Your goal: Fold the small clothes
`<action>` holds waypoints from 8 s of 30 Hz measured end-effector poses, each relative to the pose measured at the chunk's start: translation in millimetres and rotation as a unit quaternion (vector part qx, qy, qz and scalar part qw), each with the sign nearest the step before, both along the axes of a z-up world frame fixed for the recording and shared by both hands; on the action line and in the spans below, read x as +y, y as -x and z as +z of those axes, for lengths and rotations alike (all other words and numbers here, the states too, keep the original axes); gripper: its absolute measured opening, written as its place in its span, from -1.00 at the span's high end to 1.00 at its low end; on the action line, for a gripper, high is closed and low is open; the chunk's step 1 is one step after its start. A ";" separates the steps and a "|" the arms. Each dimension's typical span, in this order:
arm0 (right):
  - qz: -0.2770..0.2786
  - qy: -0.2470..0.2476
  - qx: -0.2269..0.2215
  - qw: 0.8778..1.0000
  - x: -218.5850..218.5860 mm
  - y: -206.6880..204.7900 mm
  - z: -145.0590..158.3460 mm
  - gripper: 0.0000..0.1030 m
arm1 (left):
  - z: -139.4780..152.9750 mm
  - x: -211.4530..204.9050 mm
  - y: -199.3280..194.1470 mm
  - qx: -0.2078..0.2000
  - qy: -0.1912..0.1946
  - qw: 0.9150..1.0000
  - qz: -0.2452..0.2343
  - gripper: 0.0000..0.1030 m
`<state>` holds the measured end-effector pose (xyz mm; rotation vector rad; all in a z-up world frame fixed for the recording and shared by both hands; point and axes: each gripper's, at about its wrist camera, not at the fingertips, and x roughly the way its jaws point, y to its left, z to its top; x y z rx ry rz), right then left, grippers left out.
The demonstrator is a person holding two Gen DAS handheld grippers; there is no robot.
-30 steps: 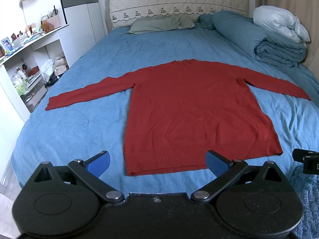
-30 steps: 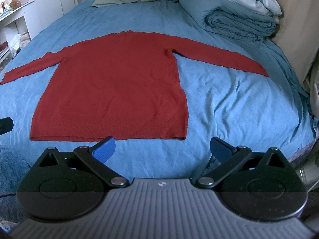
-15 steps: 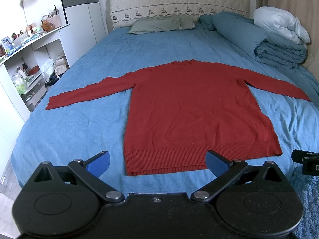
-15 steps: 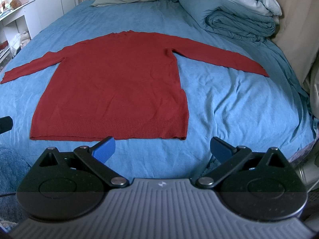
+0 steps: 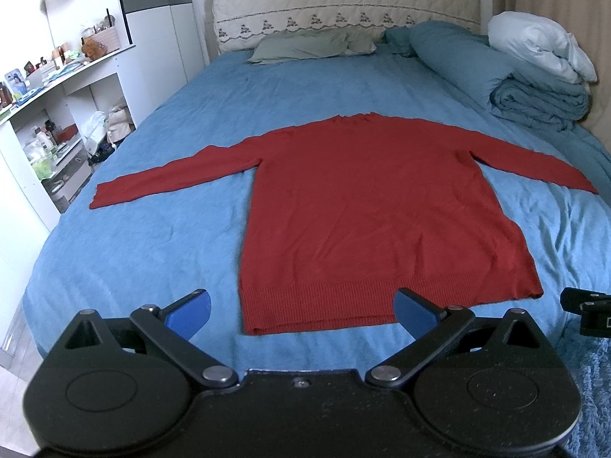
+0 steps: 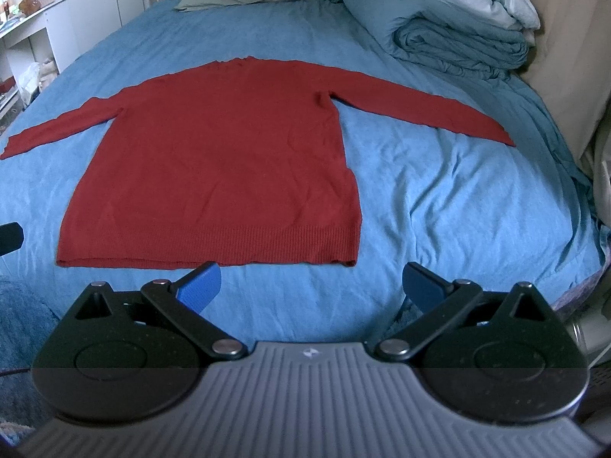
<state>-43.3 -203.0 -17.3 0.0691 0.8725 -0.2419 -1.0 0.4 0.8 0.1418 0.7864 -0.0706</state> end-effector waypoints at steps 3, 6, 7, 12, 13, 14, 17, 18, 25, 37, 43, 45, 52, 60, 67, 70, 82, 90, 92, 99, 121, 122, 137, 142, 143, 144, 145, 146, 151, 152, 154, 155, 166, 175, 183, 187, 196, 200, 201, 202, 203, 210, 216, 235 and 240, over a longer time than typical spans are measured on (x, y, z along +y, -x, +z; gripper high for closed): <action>0.000 -0.001 0.000 1.000 0.1 0.0 0.1 -1.00 | 0.3 0.4 0.2 0.000 0.000 1.000 0.000 -1.00; 0.000 0.000 -0.001 1.000 0.0 0.3 0.3 -1.00 | 0.7 0.4 0.0 0.000 0.000 1.000 0.000 -1.00; -0.001 0.000 -0.001 1.000 0.1 0.2 0.4 -1.00 | 0.8 0.4 -0.1 0.000 0.000 1.000 0.001 -1.00; -0.001 0.000 -0.001 1.000 0.1 0.1 0.5 -1.00 | 1.8 2.2 0.4 0.000 0.002 1.000 0.002 -1.00; -0.001 0.000 -0.001 1.000 0.1 0.1 0.5 -1.00 | 1.8 2.3 0.3 0.000 0.002 1.000 0.002 -1.00; -0.001 0.001 -0.001 1.000 0.0 0.2 0.5 -1.00 | 1.8 2.6 0.2 0.001 0.003 1.000 0.001 -1.00; -0.001 0.002 0.000 1.000 0.6 0.0 0.4 -1.00 | 2.8 4.3 1.0 0.000 0.005 1.000 0.001 -1.00; -0.001 0.002 0.000 1.000 0.3 0.1 0.6 -1.00 | 3.3 4.7 1.3 -0.001 0.005 1.000 0.001 -1.00; -0.006 0.002 -0.003 1.000 -3.4 -0.5 3.0 -1.00 | 7.5 1.8 -1.6 0.000 0.005 1.000 -0.001 -1.00; -0.063 0.017 -0.055 0.996 -78.4 -49.5 27.0 -1.00 | 37.0 -60.7 -92.7 -0.055 0.005 0.997 -0.052 -1.00; -0.126 0.038 -0.105 0.986 -159.9 -105.9 19.6 -1.00 | 25.8 -114.9 -181.1 -0.046 0.025 0.994 -0.091 -1.00; -0.145 0.051 -0.123 0.980 -189.3 -126.6 4.6 -1.00 | 14.3 -133.8 -209.3 -0.040 0.027 0.994 -0.101 -1.00; -0.201 0.043 -0.142 0.968 -284.8 -195.6 -68.2 -1.00 | -42.3 -191.2 -309.2 0.001 0.058 0.992 -0.109 -1.00; -0.261 0.007 -0.134 0.956 -367.9 -237.8 -147.3 -1.00 | -115.4 -243.4 -395.2 0.058 0.044 0.992 -0.107 -1.00; -0.312 -0.072 -0.179 0.930 -418.7 -244.1 -172.8 -0.74 | -145.3 -269.1 -431.3 0.087 0.031 0.990 -0.106 -0.98; -0.347 -0.102 -0.196 0.911 -436.9 -244.1 -177.6 -0.31 | -153.6 -276.3 -444.2 0.094 0.021 0.990 -0.102 -0.89; -0.334 -0.106 -0.196 0.916 -436.5 -263.5 -146.3 0.59 | -173.4 -283.9 -474.9 0.137 0.011 0.987 -0.081 -1.00; -0.210 -0.120 -0.249 0.938 -344.9 -338.5 -60.1 0.60 | -136.6 -231.8 -469.3 0.135 0.045 0.987 -0.077 -1.00; -0.156 -0.134 -0.267 0.941 -304.5 -366.8 -36.3 0.60 | -120.2 -199.4 -463.9 0.108 0.037 0.991 -0.074 -1.00; 0.040 -0.192 -0.274 0.941 -106.4 -472.1 -18.8 0.60 | -106.0 -60.6 -466.2 0.074 0.013 0.997 -0.010 -1.00; 0.262 -0.031 -0.124 0.957 70.7 -449.6 -149.3 -0.50 | -139.1 28.4 -447.7 0.074 0.157 0.985 -0.020 -1.00; 0.255 -0.035 -0.124 0.958 62.0 -441.7 -148.0 -0.50 | -141.3 24.1 -449.8 0.074 0.165 0.983 -0.026 -0.98; 0.182 -0.073 -0.145 0.970 -20.8 -378.4 -141.9 -0.50 | -159.1 -12.3 -490.6 0.088 0.229 0.969 0.010 0.93; 0.164 -0.072 -0.144 0.973 -36.1 -373.7 -143.2 -0.50 | -124.7 -6.7 -474.5 0.015 0.216 0.976 -0.002 0.92; 0.159 -0.076 -0.143 0.974 -40.3 -373.7 -144.5 -0.51 | -118.5 -4.5 -468.1 -0.003 0.205 0.979 0.000 0.92; 0.155 -0.079 -0.142 0.975 -43.4 -373.9 -145.5 -0.51 | -112.3 -0.9 -461.9 -0.020 0.192 0.981 0.003 0.92; 0.150 -0.081 -0.140 0.975 -46.1 -373.4 -146.7 -0.51 | -107.4 3.6 -455.9 -0.038 0.182 0.983 0.007 0.92; 0.144 -0.081 -0.139 0.976 -49.1 -372.1 -148.1 -0.51 | -105.5 9.2 -449.3 -0.052 0.173 0.983 0.013 0.92; 0.115 -0.095 -0.133 0.980 -64.6 -370.0 -155.8 -0.53 | -129.2 27.4 -432.1 -0.060 0.133 0.989 0.033 0.92; 0.109 -0.097 -0.132 0.980 -67.4 -370.7 -156.8 -0.54 | -136.7 30.3 -430.5 -0.055 0.135 0.989 0.039 0.92; 0.099 -0.100 -0.129 0.982 -71.6 -373.0 -156.1 -0.54 | -147.4 34.0 -425.5 -0.049 0.135 0.989 0.043 0.84; 0.096 -0.101 -0.128 0.982 -73.4 -373.6 -155.1 -0.54 | -153.0 33.8 -425.2 -0.039 0.126 0.990 0.046 0.78; 0.093 -0.099 -0.164 0.977 -82.2 -388.0 -127.6 -0.75 | -141.4 54.6 -421.6 -0.052 0.149 0.985 0.071 -0.67; 0.101 -0.099 -0.159 0.977 -71.9 -398.9 -129.6 -0.75 | -150.4 78.4 -503.1 0.100 0.212 0.971 0.047 -0.50; 0.108 -0.097 -0.155 0.977 -59.5 -403.5 -134.3 -0.75 | -133.9 55.6 -498.5 0.064 0.191 0.979 -0.017 0.60; 0.109 -0.098 -0.158 0.977 -59.8 -405.3 -135.9 -0.75 | -117.3 42.4 -444.6 -0.104 0.119 0.986 -0.061 0.41; 0.109 -0.103 -0.153 0.977 -57.6 -406.1 -137.8 -0.75 | -154.5 49.7 -432.0 -0.088 0.062 0.994 -0.022 -0.41; 0.114 -0.097 -0.154 0.977 -55.7 -408.0 -136.3 -0.75 | -148.5 60.7 -445.9 -0.073 0.114 0.991 0.012 -0.41; 0.114 -0.096 -0.154 0.977 -55.2 -408.1 -136.7 -0.75 | -144.0 61.3 -450.1 -0.073 0.123 0.990 0.019 -0.41; 0.113 -0.096 -0.154 0.977 -54.8 -408.4 -136.8 -0.75 | -142.2 60.2 -455.0 -0.070 0.126 0.989 0.024 -0.41; 0.113 -0.097 -0.154 0.977 -55.0 -408.3 -137.5 -0.75 | -141.0 59.9 -461.7 -0.056 0.127 0.990 0.026 -0.41; 0.121 -0.093 -0.153 0.976 -50.1 -410.0 -138.2 -0.75 | -154.0 58.5 -512.9 0.082 0.172 0.981 0.031 0.15; 0.123 -0.090 -0.155 0.976 -49.4 -411.0 -139.1 -0.75 | -130.0 41.7 -484.6 -0.013 0.143 0.989 -0.017 0.68; 0.122 -0.080 -0.147 0.978 -54.6 -420.4 -143.8 -0.75 | -166.3 38.9 -458.3 -0.028 0.013 1.000 0.001 -0.01; 0.098 -0.061 -0.119 0.986 -61.1 -422.6 -160.5 -0.74 | -165.7 42.1 -453.8 -0.013 0.033 0.999 0.001 0.02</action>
